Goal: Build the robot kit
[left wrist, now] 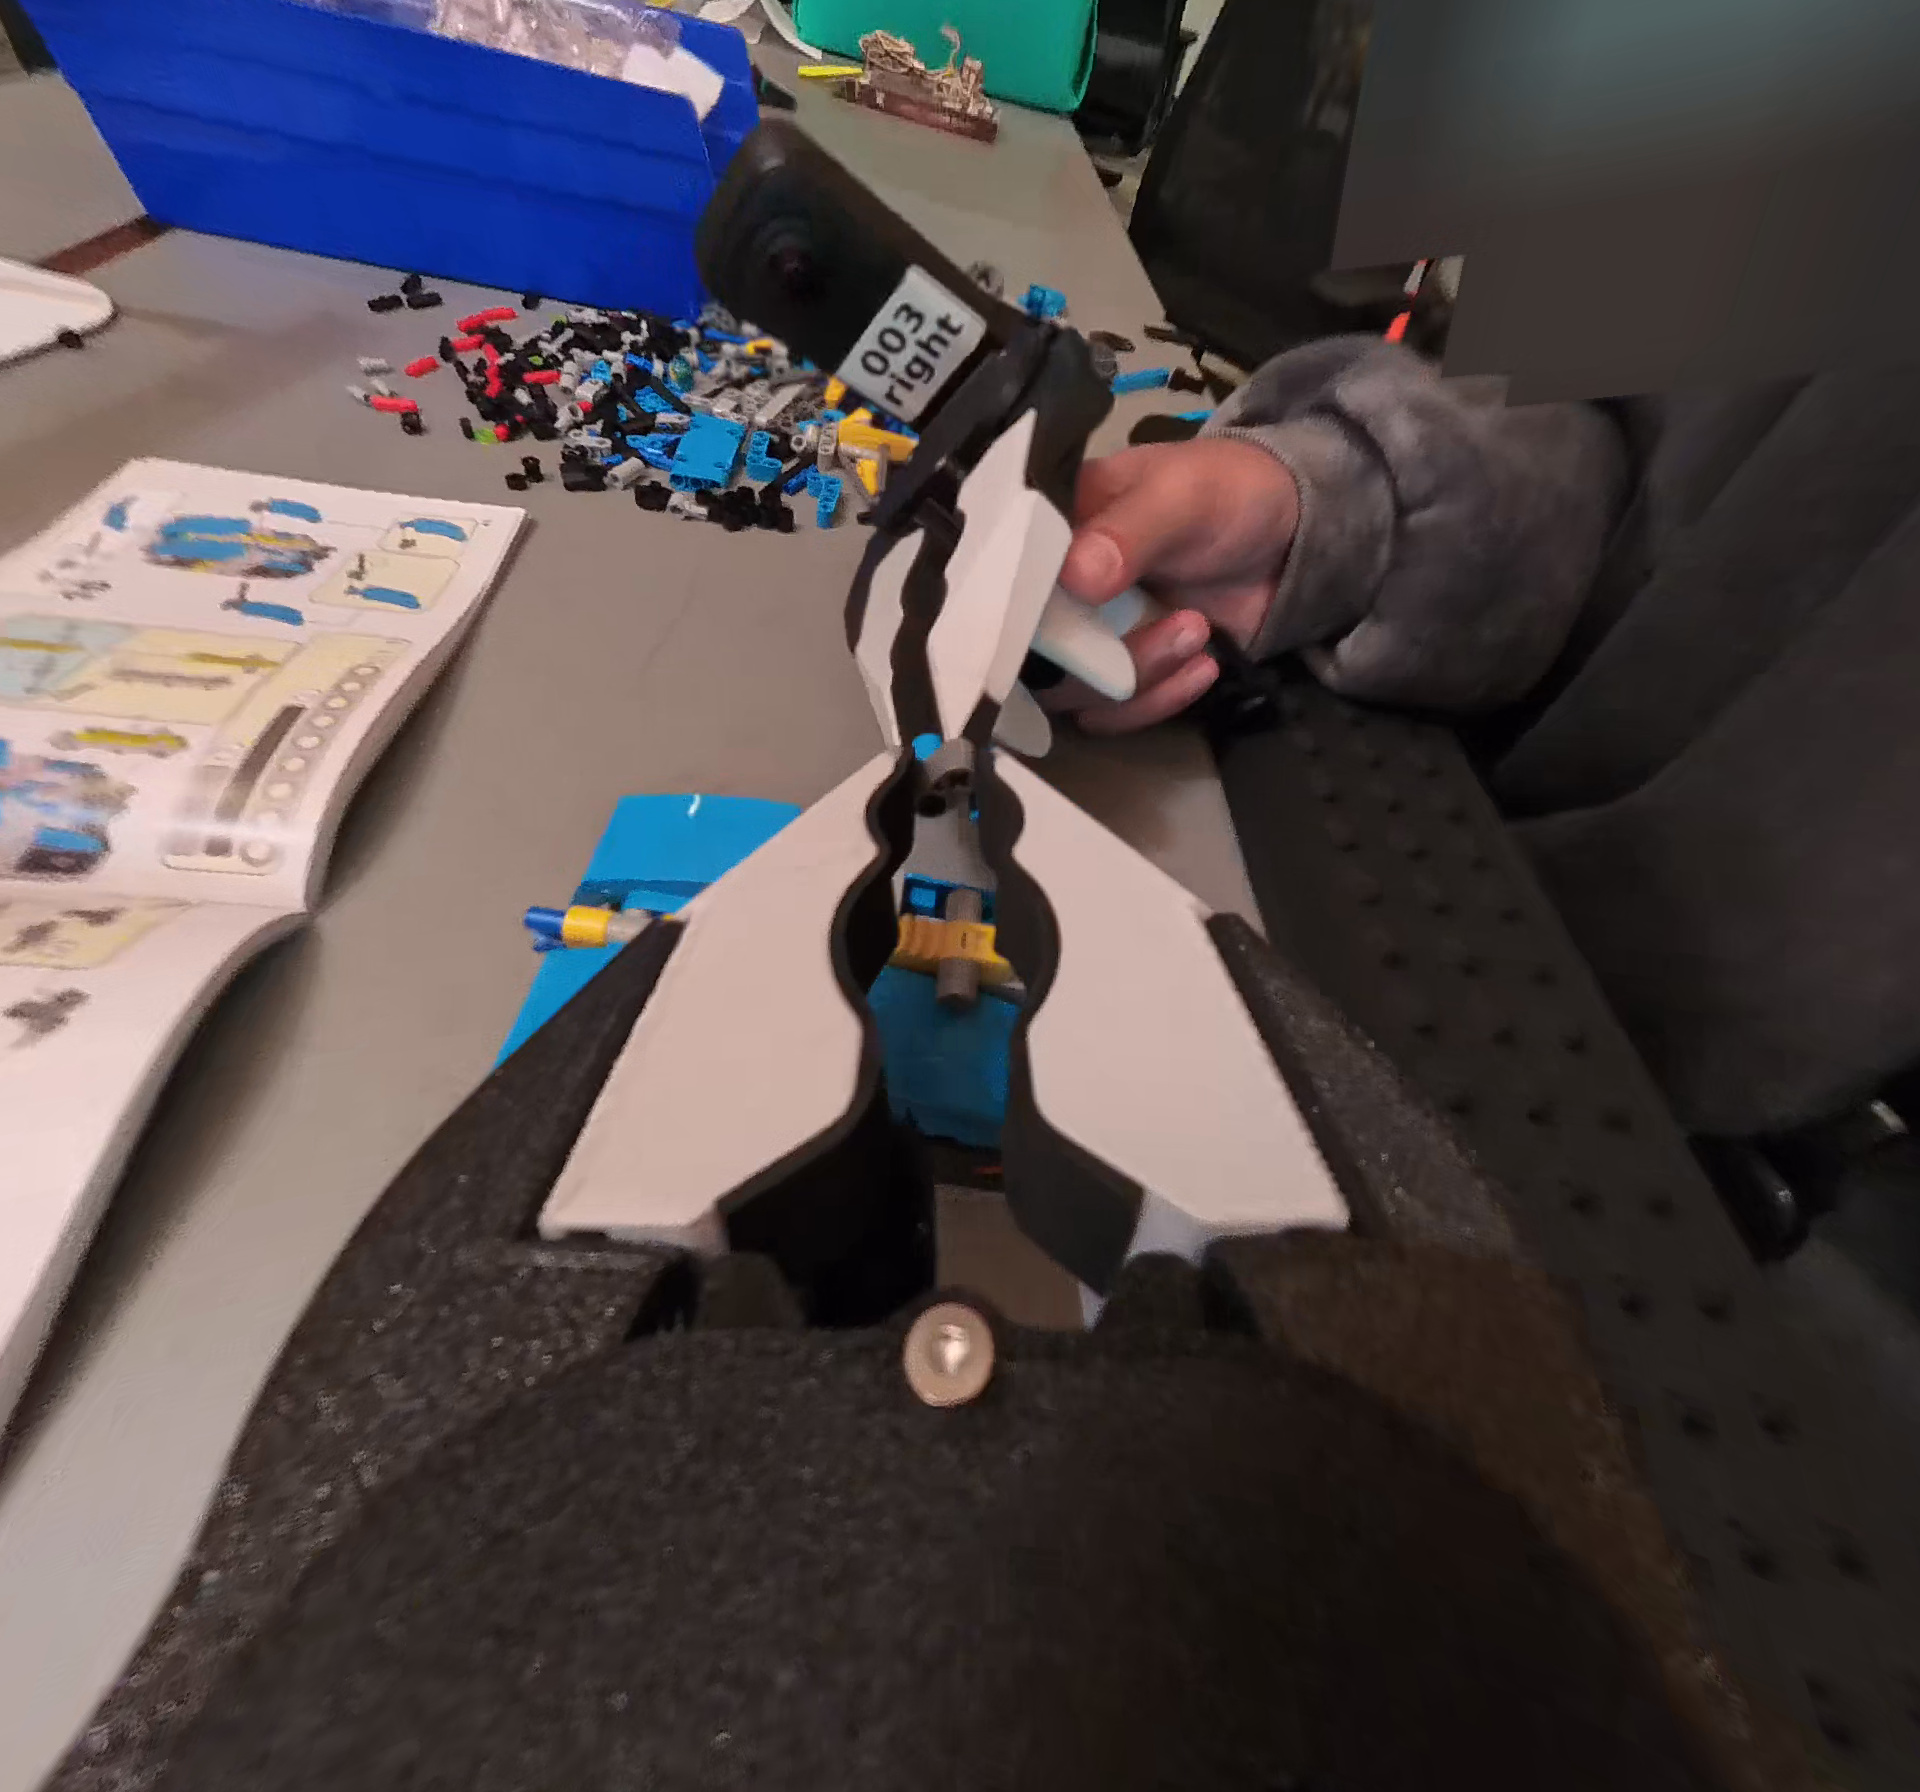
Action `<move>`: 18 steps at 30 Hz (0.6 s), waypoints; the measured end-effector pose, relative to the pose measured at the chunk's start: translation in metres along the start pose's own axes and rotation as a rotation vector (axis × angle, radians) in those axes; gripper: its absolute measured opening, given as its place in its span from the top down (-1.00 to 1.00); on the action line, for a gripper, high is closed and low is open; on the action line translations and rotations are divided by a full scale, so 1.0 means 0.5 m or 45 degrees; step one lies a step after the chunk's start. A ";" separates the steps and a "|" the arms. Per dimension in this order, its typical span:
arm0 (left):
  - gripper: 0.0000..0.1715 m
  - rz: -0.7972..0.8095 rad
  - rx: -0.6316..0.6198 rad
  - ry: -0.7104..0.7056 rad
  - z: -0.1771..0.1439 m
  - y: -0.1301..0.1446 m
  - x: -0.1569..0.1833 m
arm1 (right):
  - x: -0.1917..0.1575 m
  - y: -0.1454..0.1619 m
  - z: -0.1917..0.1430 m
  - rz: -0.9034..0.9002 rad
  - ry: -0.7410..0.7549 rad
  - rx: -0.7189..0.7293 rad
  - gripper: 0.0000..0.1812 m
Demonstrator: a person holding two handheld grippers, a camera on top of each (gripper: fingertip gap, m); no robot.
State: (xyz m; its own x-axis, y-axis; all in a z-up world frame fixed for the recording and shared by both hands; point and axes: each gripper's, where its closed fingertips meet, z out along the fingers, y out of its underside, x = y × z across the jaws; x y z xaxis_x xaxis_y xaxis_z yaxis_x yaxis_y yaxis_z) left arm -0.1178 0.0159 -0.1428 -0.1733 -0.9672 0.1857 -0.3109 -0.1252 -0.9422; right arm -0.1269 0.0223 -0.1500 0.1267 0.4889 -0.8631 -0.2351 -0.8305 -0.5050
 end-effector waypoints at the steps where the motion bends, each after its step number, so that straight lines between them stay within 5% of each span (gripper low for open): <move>1: 0.88 -0.046 0.011 0.017 0.000 -0.001 -0.002 | 0.002 -0.001 0.000 -0.027 0.019 0.004 0.92; 12: 0.90 -0.691 0.196 0.360 -0.020 -0.043 0.014 | -0.042 -0.009 0.003 -0.524 0.121 0.004 0.93; 18: 0.81 -0.584 0.202 0.318 -0.019 -0.045 0.016 | -0.051 -0.016 -0.001 -0.350 0.022 0.064 0.94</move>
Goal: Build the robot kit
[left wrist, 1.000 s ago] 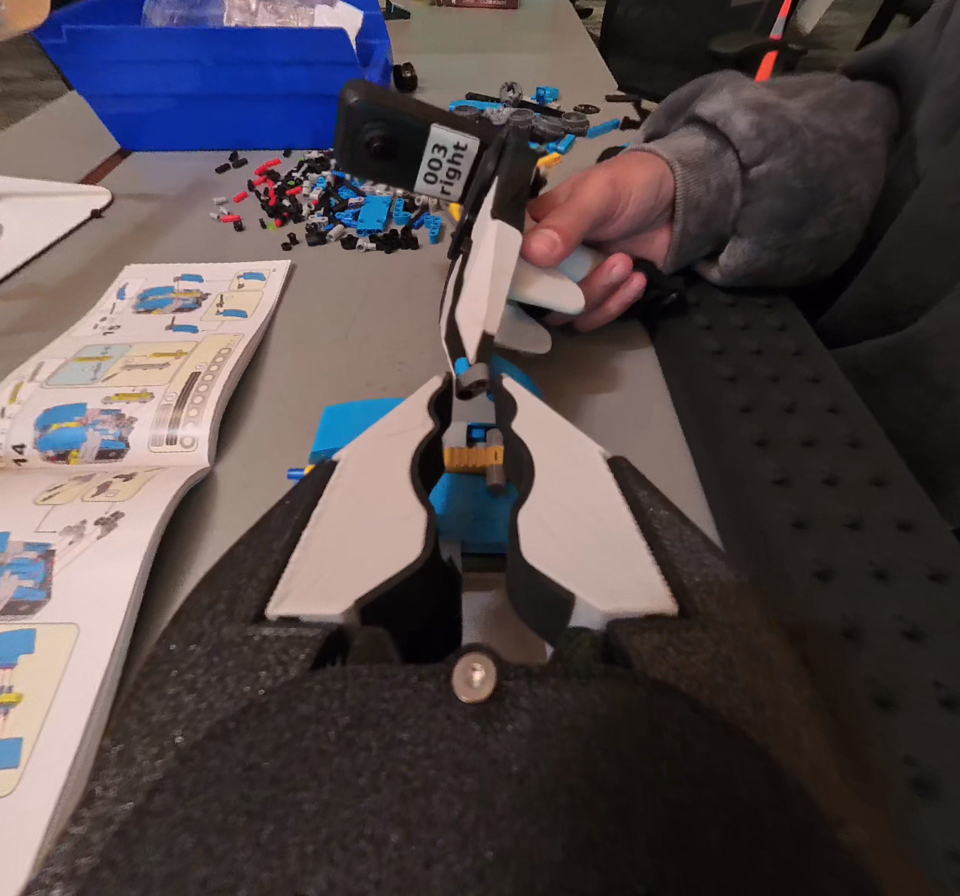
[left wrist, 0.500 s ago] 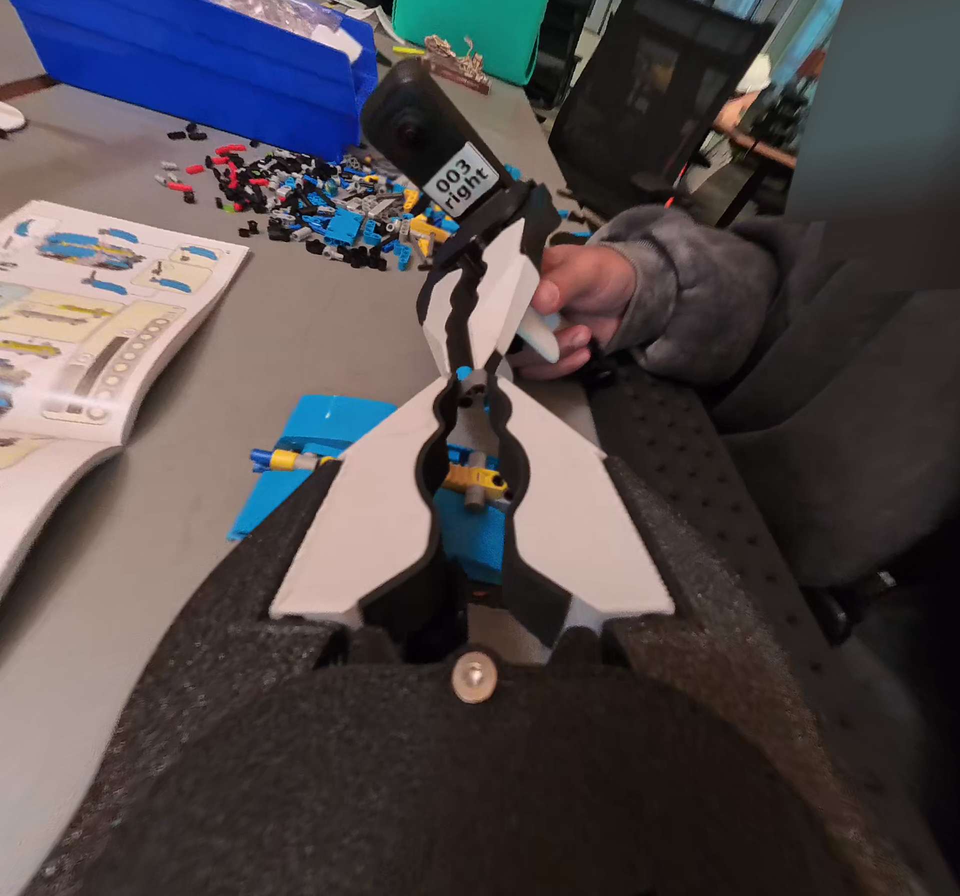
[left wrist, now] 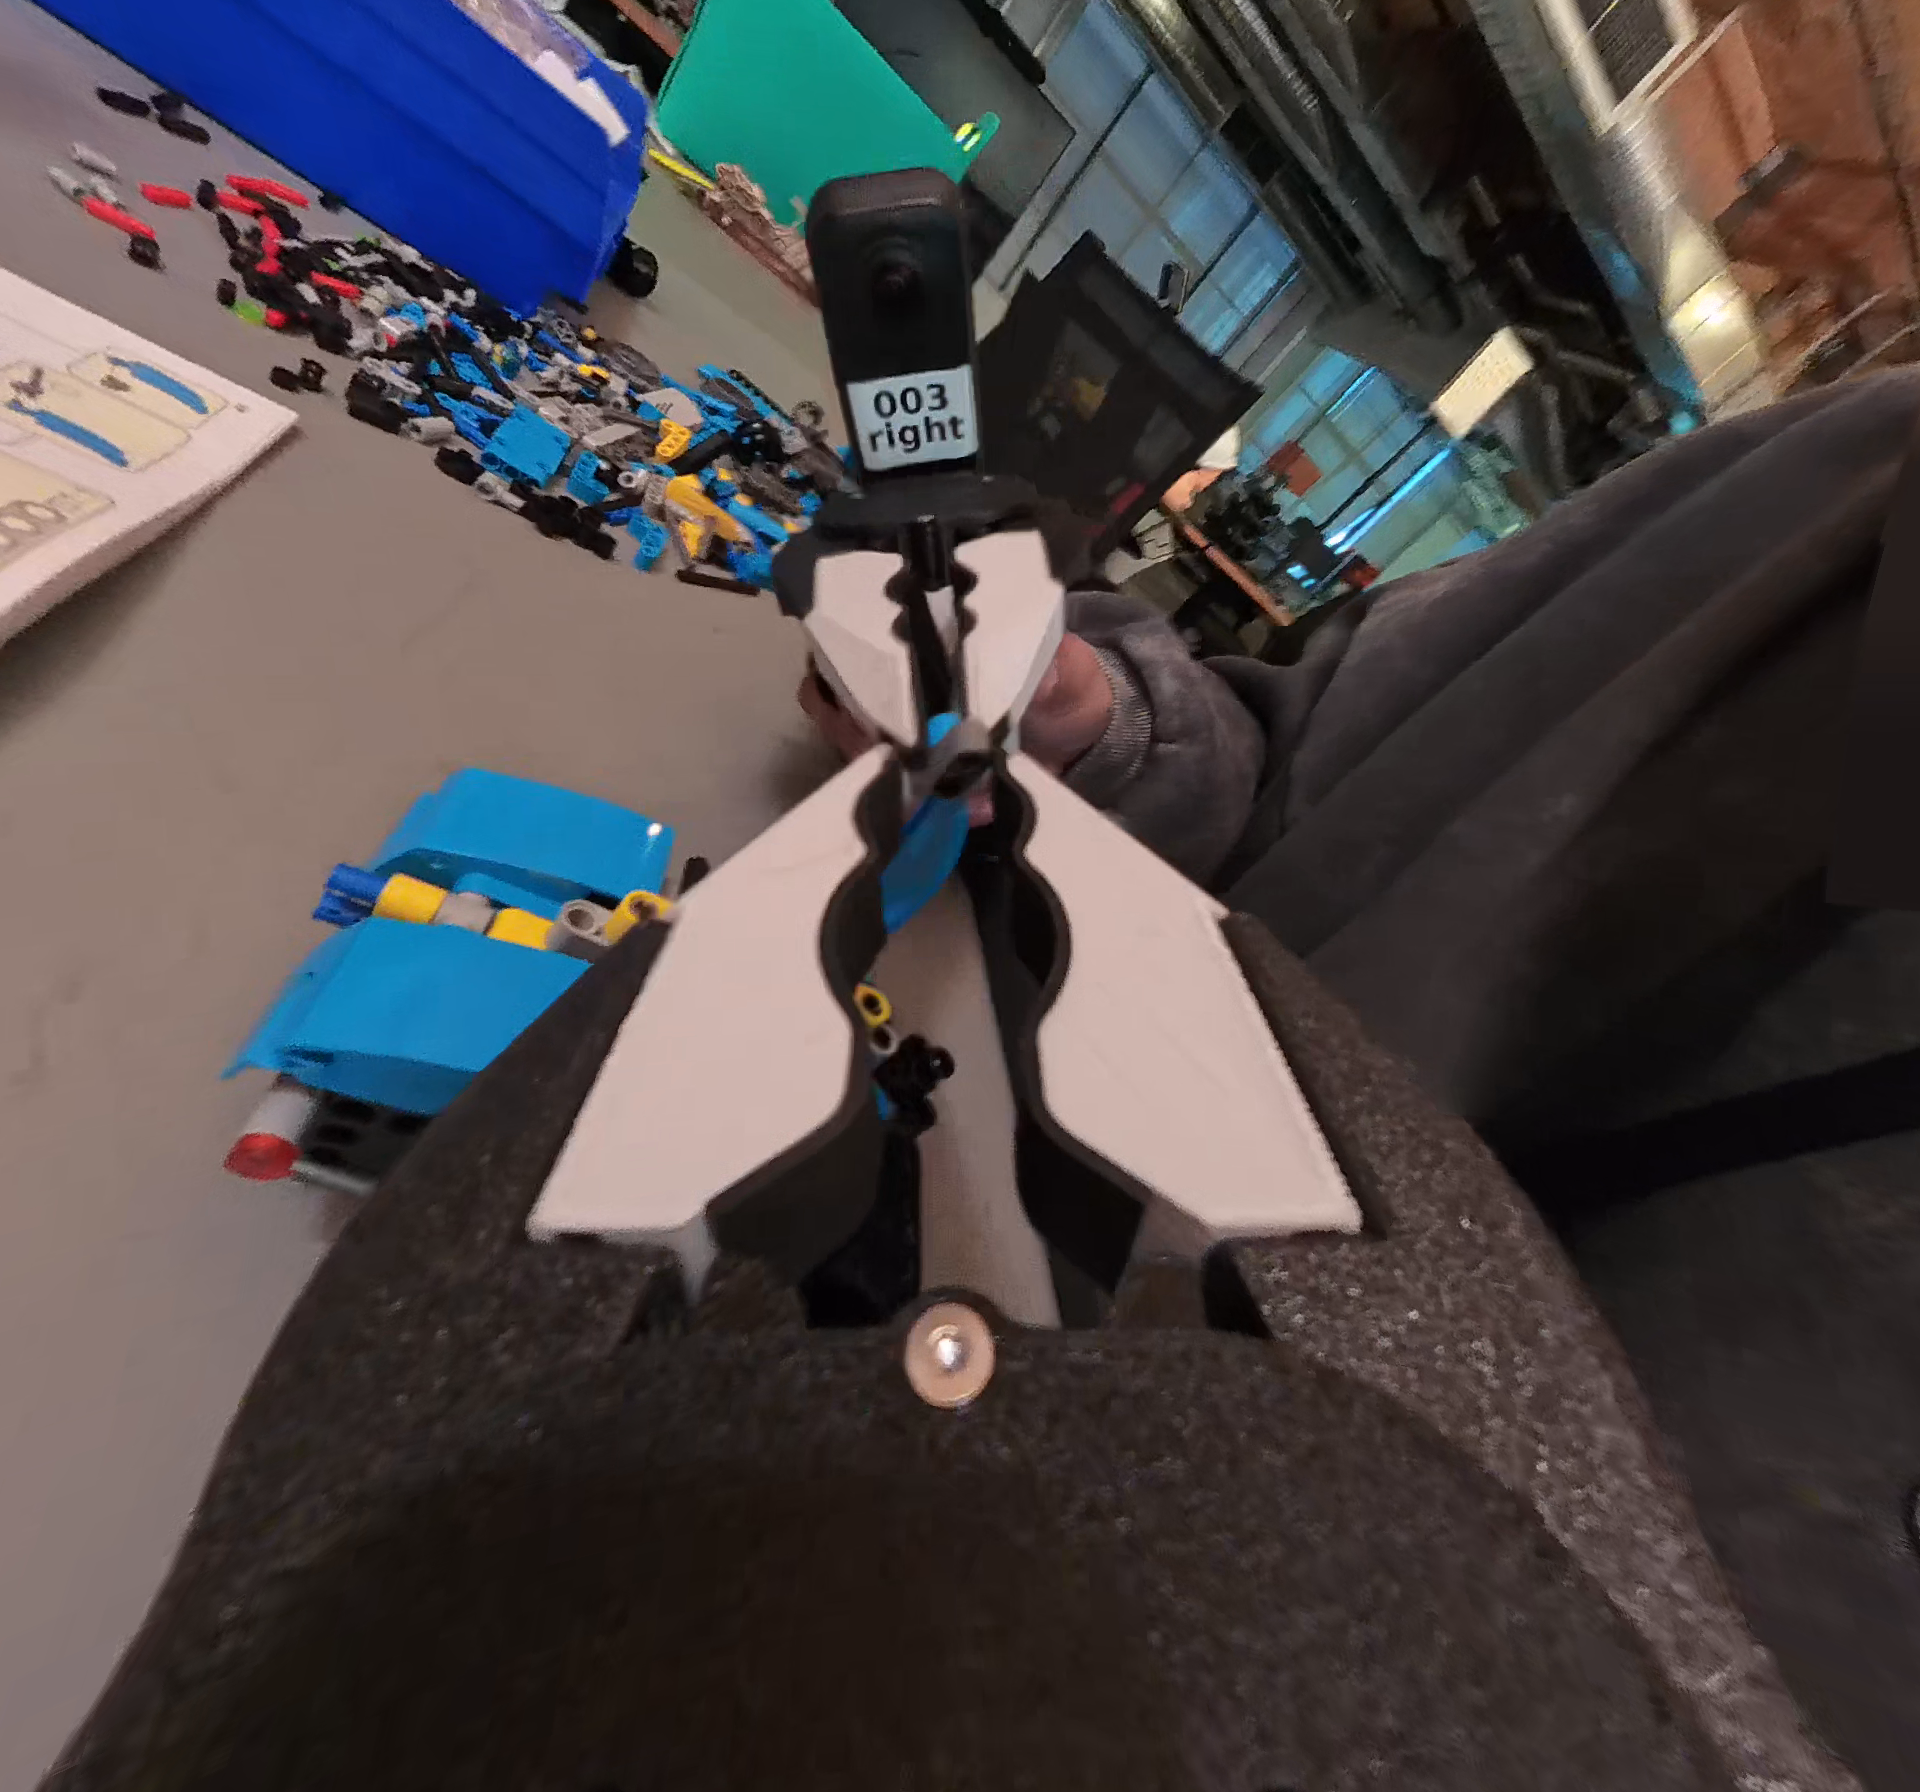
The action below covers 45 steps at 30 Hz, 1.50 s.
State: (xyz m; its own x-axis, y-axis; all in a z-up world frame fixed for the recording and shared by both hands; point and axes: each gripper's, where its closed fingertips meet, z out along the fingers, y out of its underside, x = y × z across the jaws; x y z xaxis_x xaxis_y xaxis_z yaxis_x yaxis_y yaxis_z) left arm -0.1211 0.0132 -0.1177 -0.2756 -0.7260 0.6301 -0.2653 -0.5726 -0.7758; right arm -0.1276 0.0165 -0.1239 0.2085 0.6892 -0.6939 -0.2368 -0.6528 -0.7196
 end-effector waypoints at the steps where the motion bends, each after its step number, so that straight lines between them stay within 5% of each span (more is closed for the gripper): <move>1: 0.72 0.035 -0.017 -0.034 0.000 0.005 -0.004 | -0.006 -0.005 -0.001 0.045 -0.033 0.030 0.93; 8: 0.65 0.112 -0.096 -0.059 0.032 0.042 0.034 | -0.033 -0.040 -0.018 0.506 -0.239 0.368 0.94; 11: 0.99 0.035 -0.087 -0.110 0.046 0.052 0.032 | -0.017 -0.034 -0.016 0.506 -0.173 0.405 0.94; 14: 0.99 -0.094 -0.118 -0.161 0.041 0.060 0.020 | 0.001 -0.023 -0.017 0.423 -0.078 0.333 0.92; 17: 0.99 -0.304 -0.069 -0.081 0.038 0.056 0.031 | 0.008 -0.028 -0.027 0.173 0.069 0.236 0.84; 21: 1.00 -0.541 -0.017 -0.011 0.026 0.055 0.026 | 0.012 -0.034 -0.054 -0.541 0.392 -0.037 0.64; 25: 1.00 -0.755 0.051 0.074 0.017 0.048 0.025 | 0.016 0.031 -0.040 -1.161 0.549 -0.461 0.45; 27: 1.00 -0.829 0.056 0.128 0.017 0.047 0.037 | 0.019 0.040 -0.027 -1.333 0.604 -0.494 0.43; 31: 1.00 -0.911 0.011 0.198 0.028 0.054 0.069 | 0.019 0.019 -0.013 -1.525 0.675 -0.471 0.42; 35: 1.00 -0.971 -0.016 0.244 0.040 0.057 0.086 | -0.007 0.017 -0.005 -1.664 0.619 -0.442 0.62; 42: 0.96 -1.006 -0.026 0.285 0.047 0.054 0.096 | 0.006 0.031 -0.007 -1.663 0.616 -0.486 0.86; 45: 0.66 -0.911 -0.021 0.248 0.045 0.043 0.091 | 0.021 0.044 -0.005 -1.516 0.569 -0.525 0.87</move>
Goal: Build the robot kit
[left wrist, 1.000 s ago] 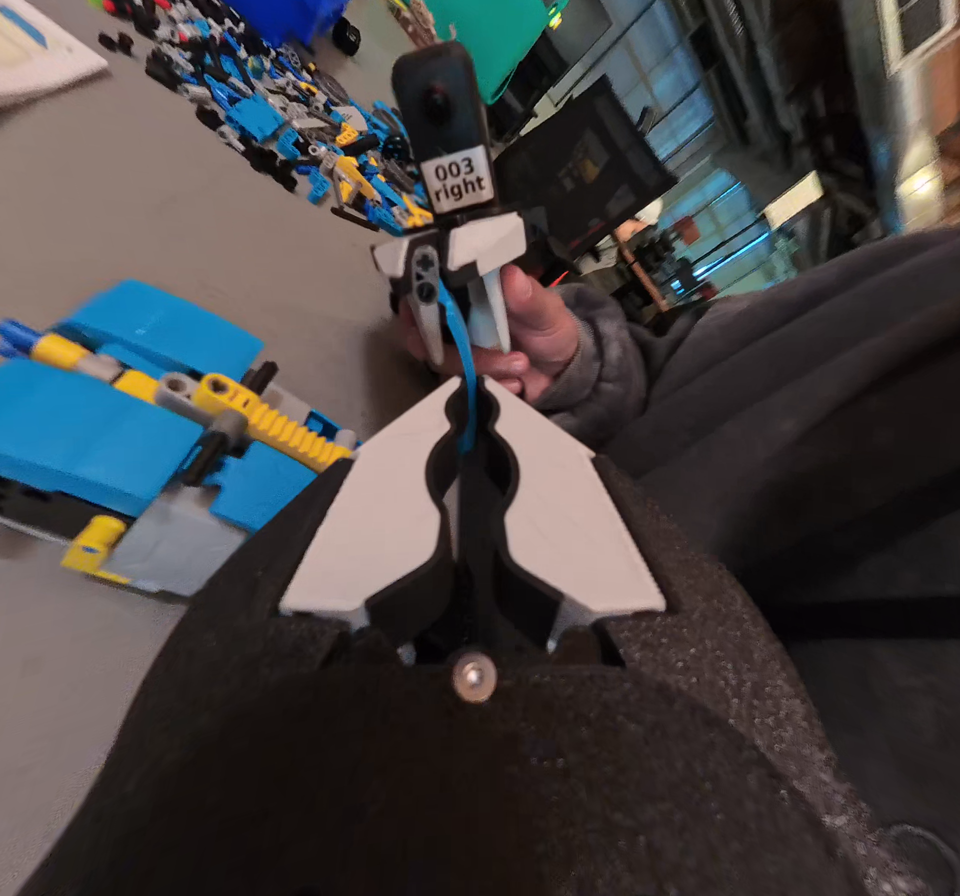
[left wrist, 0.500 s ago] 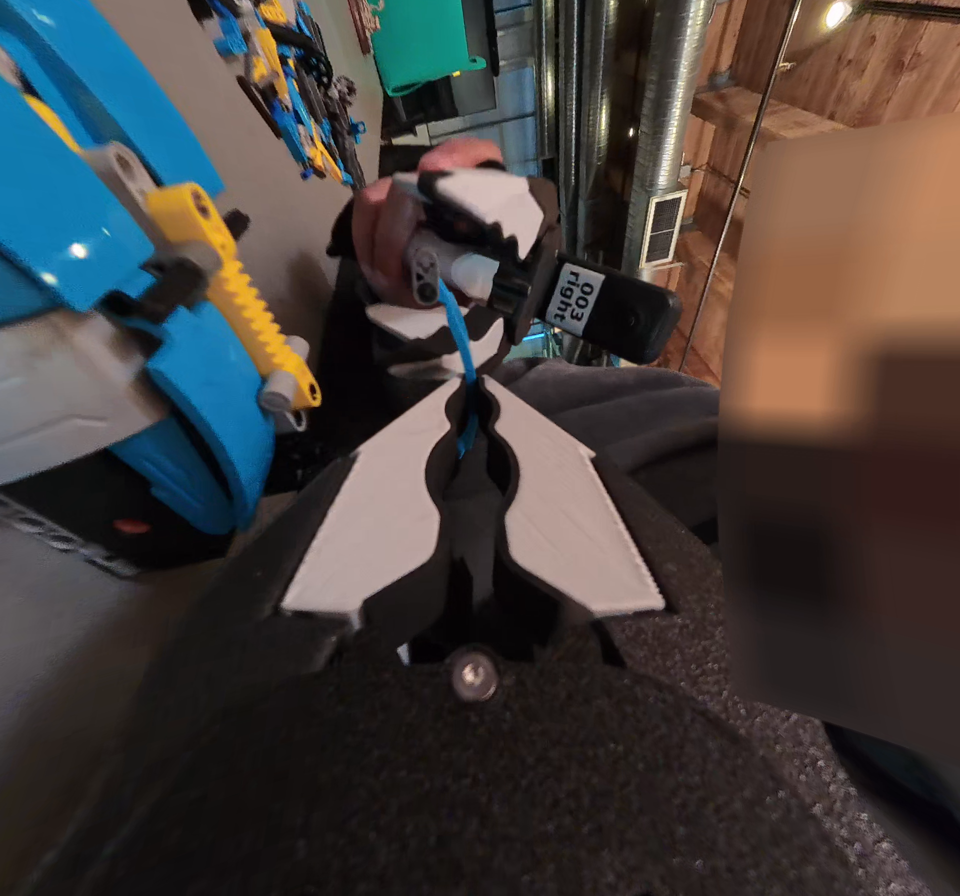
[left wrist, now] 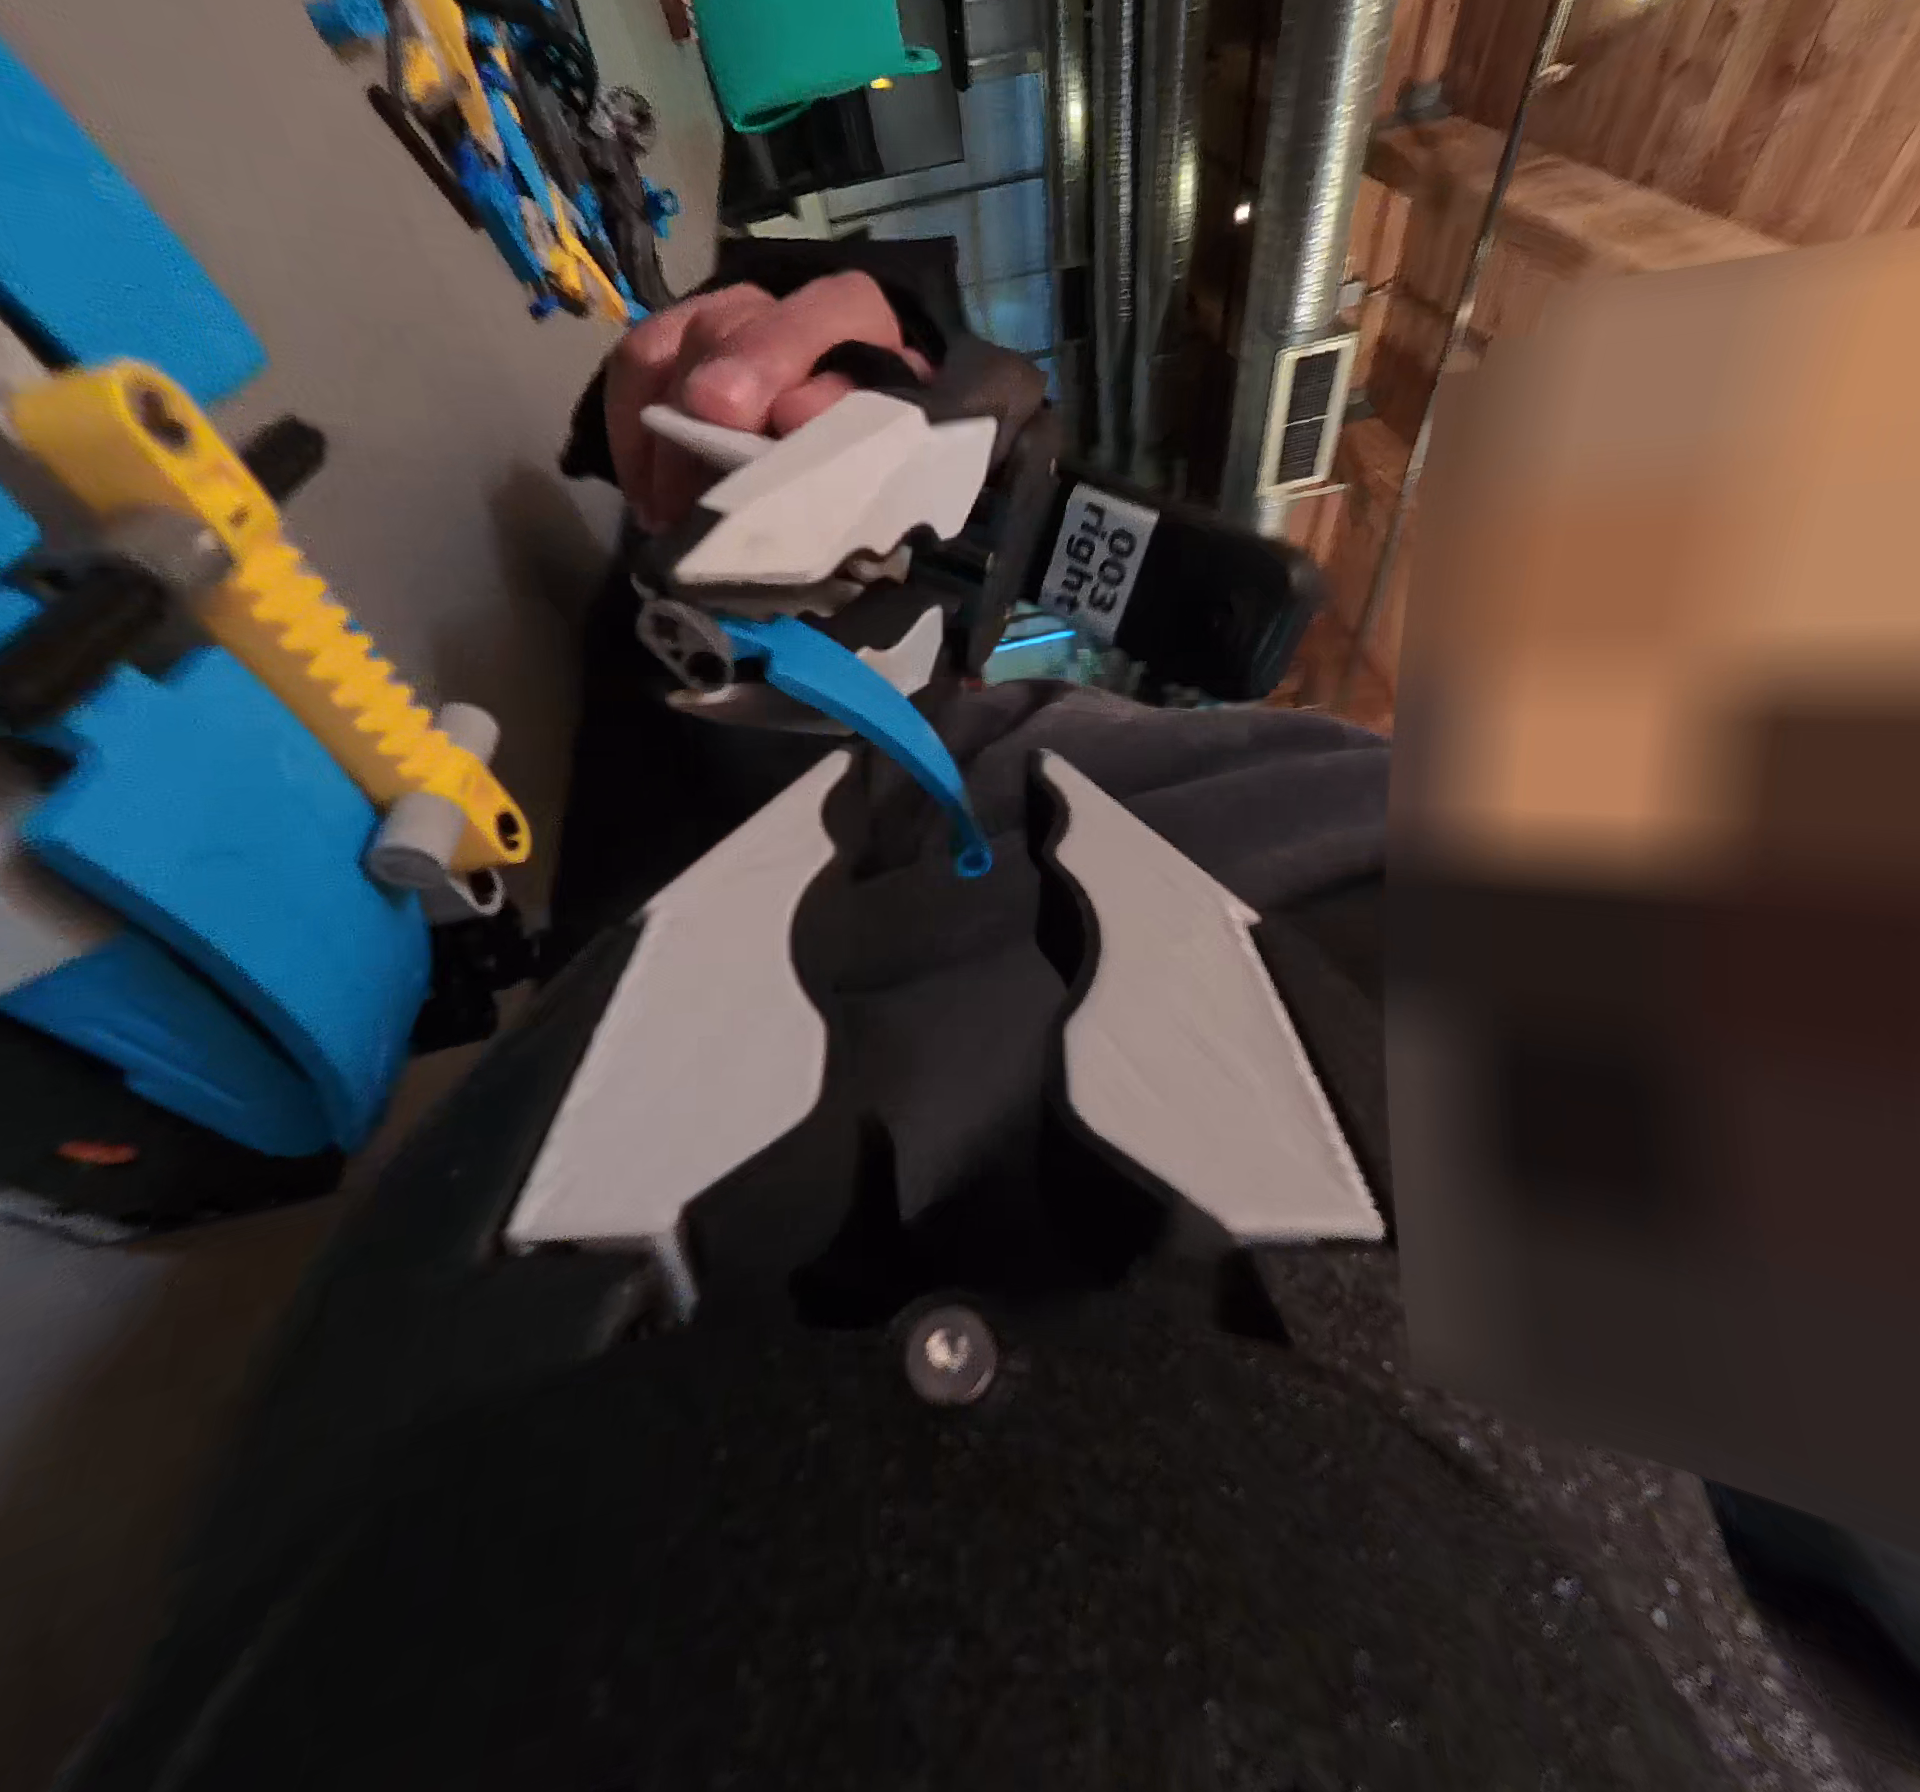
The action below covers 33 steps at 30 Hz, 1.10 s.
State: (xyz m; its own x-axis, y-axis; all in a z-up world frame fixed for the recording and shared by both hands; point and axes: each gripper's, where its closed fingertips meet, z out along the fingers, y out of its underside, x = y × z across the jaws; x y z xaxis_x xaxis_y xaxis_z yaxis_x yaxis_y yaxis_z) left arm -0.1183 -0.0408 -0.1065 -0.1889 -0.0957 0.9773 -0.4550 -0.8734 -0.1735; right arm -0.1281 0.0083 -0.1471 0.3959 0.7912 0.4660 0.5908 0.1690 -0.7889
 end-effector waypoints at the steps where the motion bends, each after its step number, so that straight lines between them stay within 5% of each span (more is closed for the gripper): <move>1: 0.55 0.054 0.004 -0.041 -0.004 -0.005 -0.002 | 0.003 0.008 0.003 0.078 -0.028 -0.007 0.87; 6: 0.42 0.449 0.070 -0.264 -0.067 -0.057 0.003 | 0.030 0.025 0.002 0.588 -0.246 0.091 0.88; 10: 0.54 1.316 -0.034 -0.807 -0.151 -0.113 -0.073 | 0.027 0.054 0.034 0.833 -0.464 0.028 0.88; 12: 0.61 1.534 -0.114 -0.873 -0.162 -0.109 -0.091 | 0.028 0.056 0.045 0.818 -0.484 0.005 0.88; 21: 0.82 1.652 -0.258 -0.823 -0.147 -0.097 -0.125 | 0.057 0.045 0.038 0.468 -0.387 -0.072 0.88; 26: 0.84 1.634 -0.235 -0.776 -0.150 -0.097 -0.125 | 0.049 0.048 0.052 0.331 -0.476 -0.088 0.88; 33: 0.91 1.574 -0.195 -0.749 -0.169 -0.100 -0.118 | 0.046 0.063 0.069 0.049 -0.357 -0.116 0.88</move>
